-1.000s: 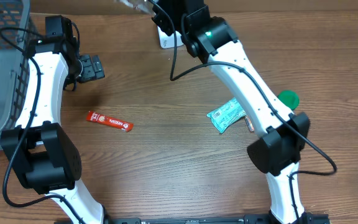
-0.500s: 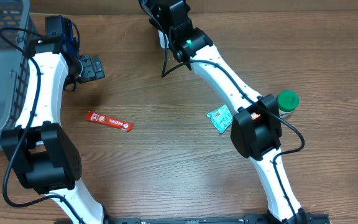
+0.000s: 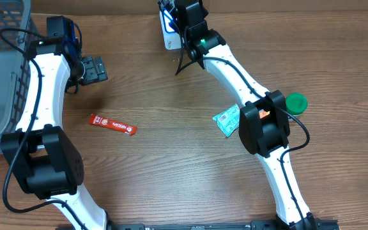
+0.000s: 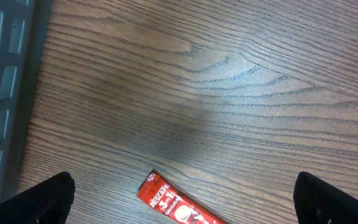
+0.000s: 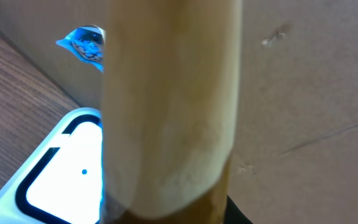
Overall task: Scan the item barcode
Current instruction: 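Hold the pastry bag in front of the white scanner, then carry the pastry bag right and lower it beside the jar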
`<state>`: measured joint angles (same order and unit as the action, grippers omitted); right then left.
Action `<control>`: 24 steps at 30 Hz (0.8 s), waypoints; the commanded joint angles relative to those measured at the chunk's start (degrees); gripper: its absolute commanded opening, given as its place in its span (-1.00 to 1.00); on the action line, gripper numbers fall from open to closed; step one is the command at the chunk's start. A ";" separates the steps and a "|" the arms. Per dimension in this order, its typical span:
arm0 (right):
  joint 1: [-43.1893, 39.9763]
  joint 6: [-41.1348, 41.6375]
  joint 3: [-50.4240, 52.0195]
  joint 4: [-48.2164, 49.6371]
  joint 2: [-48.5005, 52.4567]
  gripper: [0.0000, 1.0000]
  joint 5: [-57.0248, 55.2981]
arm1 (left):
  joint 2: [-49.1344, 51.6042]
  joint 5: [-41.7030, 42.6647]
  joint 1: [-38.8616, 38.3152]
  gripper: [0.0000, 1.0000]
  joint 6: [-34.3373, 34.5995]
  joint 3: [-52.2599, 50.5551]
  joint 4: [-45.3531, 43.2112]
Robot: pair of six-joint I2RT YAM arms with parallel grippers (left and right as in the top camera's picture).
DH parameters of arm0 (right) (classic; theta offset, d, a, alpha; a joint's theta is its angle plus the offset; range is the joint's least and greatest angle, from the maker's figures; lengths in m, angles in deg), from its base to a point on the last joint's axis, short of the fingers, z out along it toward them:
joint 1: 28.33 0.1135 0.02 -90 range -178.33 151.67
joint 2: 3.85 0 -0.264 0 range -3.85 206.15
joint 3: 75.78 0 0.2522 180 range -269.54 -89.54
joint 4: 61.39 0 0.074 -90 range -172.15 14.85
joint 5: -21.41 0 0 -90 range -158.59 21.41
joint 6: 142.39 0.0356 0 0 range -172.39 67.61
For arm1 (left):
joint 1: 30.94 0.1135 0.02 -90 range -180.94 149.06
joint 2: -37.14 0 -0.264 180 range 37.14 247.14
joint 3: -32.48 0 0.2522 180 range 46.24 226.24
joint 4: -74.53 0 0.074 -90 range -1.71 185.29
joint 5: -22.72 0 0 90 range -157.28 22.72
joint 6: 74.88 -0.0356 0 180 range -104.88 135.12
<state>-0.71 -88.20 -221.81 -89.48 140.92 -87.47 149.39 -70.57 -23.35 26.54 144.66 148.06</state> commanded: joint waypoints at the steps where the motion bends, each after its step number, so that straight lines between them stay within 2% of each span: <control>1: 0.92 0.13 -0.46 -0.46 0.13 -0.93 0.96 | 0.13 -0.28 -0.11 1.00 -0.96 1.11 -0.07; 7: 1.57 0.17 -0.46 -5.86 0.13 -0.93 0.94 | 0.13 -0.28 -0.11 1.00 -0.96 1.11 -0.07; 16: 4.07 1.92 -0.46 -7.26 -0.11 -0.93 0.98 | 0.13 -0.28 -0.11 1.00 -0.96 1.11 -0.07; 21: 5.66 1.97 -0.46 -11.10 -0.11 -0.93 1.92 | 0.13 -0.28 -0.11 1.00 -0.96 1.11 -0.07; 24: 5.86 4.72 -0.46 -12.52 -0.11 -0.93 2.91 | 0.13 -0.28 -0.11 1.00 -0.96 1.11 -0.07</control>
<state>4.79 -86.63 -221.81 -101.35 140.92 -86.66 149.39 -70.57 -23.35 26.54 144.66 148.03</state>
